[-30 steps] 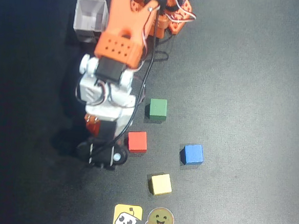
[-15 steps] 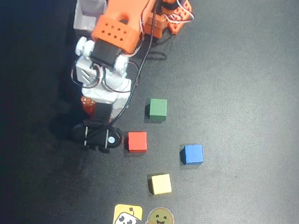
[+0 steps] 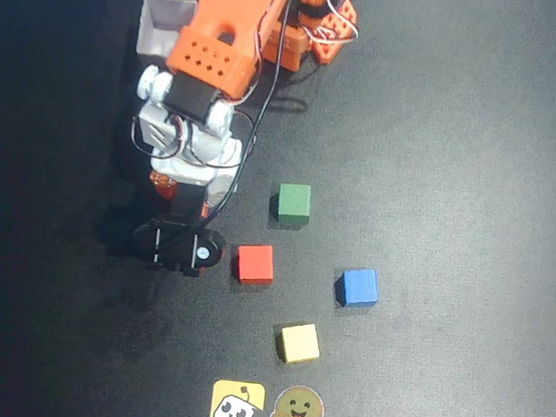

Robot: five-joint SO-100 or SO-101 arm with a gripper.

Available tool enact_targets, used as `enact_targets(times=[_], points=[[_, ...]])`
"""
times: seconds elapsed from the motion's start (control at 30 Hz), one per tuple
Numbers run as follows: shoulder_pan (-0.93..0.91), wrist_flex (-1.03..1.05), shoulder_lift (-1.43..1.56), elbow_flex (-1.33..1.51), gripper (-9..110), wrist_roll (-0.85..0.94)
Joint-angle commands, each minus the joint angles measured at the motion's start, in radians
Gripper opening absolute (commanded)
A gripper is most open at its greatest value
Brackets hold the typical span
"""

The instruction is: Put the orange cube on top of the purple cube.

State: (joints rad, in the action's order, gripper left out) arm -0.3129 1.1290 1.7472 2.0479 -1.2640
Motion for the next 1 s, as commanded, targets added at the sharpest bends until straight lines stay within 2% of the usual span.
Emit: enact_targets(times=[0.0, 0.27, 0.97], points=[[-0.008, -0.011, 0.043, 0.0, 7, 0.008], [-0.012, -0.029, 0.044, 0.014, 11, -0.006], [-0.006, -0.037, 0.054, 0.014, 13, -0.072]])
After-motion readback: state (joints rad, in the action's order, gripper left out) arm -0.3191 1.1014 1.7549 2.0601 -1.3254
